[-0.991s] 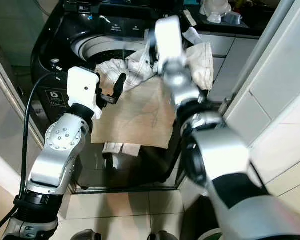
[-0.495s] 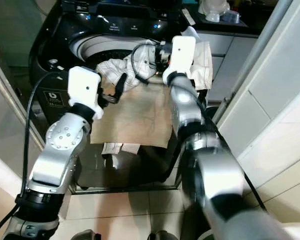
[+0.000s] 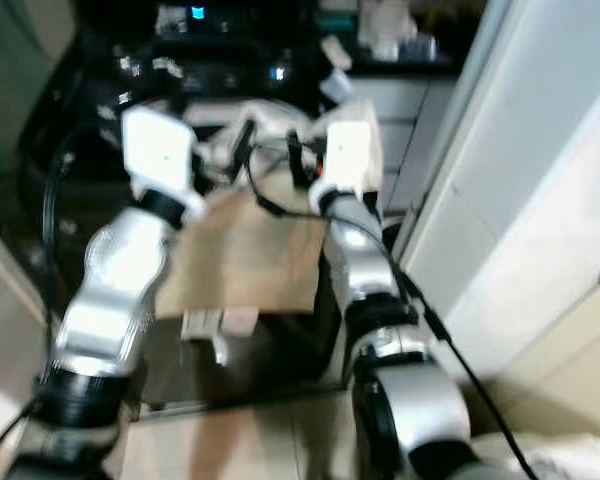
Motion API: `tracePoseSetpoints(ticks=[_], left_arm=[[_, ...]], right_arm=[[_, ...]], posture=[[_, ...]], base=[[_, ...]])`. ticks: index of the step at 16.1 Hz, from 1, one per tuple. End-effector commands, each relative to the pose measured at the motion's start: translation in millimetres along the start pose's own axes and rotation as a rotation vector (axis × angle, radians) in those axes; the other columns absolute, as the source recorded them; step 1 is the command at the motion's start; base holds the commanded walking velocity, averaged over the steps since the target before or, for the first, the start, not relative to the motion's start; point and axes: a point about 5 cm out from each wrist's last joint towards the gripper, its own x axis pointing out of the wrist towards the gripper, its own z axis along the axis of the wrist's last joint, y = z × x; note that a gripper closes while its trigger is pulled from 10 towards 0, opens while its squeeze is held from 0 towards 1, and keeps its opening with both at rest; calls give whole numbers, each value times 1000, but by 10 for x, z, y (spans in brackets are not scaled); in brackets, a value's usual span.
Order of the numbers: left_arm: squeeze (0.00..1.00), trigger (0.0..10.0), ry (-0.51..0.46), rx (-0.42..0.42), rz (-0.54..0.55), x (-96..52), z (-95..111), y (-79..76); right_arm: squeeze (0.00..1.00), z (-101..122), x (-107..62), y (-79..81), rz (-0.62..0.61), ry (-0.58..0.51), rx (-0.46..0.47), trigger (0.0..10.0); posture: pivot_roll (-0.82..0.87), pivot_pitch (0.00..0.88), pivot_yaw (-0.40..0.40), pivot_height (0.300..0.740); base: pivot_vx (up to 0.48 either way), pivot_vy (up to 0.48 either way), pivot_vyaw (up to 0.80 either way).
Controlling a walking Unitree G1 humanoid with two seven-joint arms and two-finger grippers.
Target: Clothes washing
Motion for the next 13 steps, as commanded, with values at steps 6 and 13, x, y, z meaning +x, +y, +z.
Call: tracePoseSetpoints(ticks=[6,13], left_arm=[[0,10000,-53,34,107,-1,151,200],[0,10000,-42,40,105,-38,168,184]], right_arm=[[0,-63,169,346,153,265,96,10000],[0,485,427,439,90,62,-339,10000]], posture=[[31,0,-71,740],[67,0,-77,740]], base=[[77,0,0],[0,0,0]])
